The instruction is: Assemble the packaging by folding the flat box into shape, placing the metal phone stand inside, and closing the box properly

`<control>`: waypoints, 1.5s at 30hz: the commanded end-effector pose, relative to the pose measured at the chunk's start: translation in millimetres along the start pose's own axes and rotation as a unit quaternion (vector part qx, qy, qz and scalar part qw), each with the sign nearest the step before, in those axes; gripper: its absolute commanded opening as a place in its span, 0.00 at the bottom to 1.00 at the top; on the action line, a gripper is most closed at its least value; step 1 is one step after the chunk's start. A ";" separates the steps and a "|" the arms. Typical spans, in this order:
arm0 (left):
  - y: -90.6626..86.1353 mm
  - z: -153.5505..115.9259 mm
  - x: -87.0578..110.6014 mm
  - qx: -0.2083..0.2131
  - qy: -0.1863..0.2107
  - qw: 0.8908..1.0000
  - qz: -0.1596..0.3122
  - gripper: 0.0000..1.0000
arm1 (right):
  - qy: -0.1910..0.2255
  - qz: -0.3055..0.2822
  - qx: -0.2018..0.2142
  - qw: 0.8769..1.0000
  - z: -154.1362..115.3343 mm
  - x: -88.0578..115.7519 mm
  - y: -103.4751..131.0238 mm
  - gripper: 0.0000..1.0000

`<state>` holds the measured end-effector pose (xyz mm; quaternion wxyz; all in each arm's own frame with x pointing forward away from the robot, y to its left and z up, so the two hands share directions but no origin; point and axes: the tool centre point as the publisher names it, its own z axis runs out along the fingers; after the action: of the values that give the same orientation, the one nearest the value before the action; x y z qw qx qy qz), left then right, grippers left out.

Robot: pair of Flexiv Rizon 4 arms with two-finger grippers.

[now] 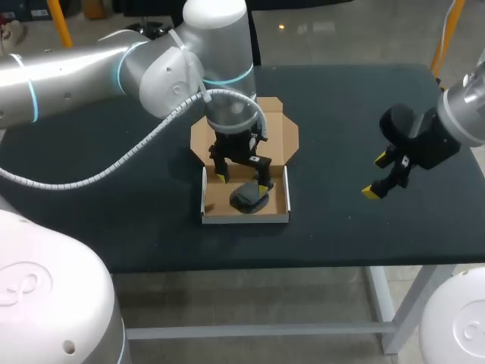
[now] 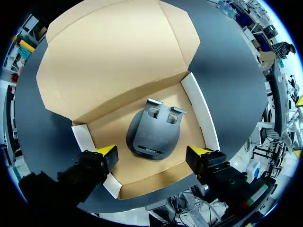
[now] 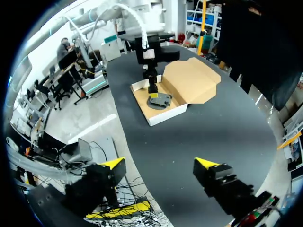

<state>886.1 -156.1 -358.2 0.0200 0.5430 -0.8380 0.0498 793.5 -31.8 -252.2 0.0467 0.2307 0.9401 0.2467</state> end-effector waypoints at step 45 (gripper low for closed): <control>64.8 44.4 32.8 0.015 -0.068 0.984 -0.166 1.00 | 0.002 -0.001 -0.001 1.000 -1.9 0.0 -0.7 1.00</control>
<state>819.9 -160.8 -403.4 -0.0280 0.6765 -0.7356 0.0228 793.7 -31.6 -252.3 0.0468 0.2308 0.9401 0.2465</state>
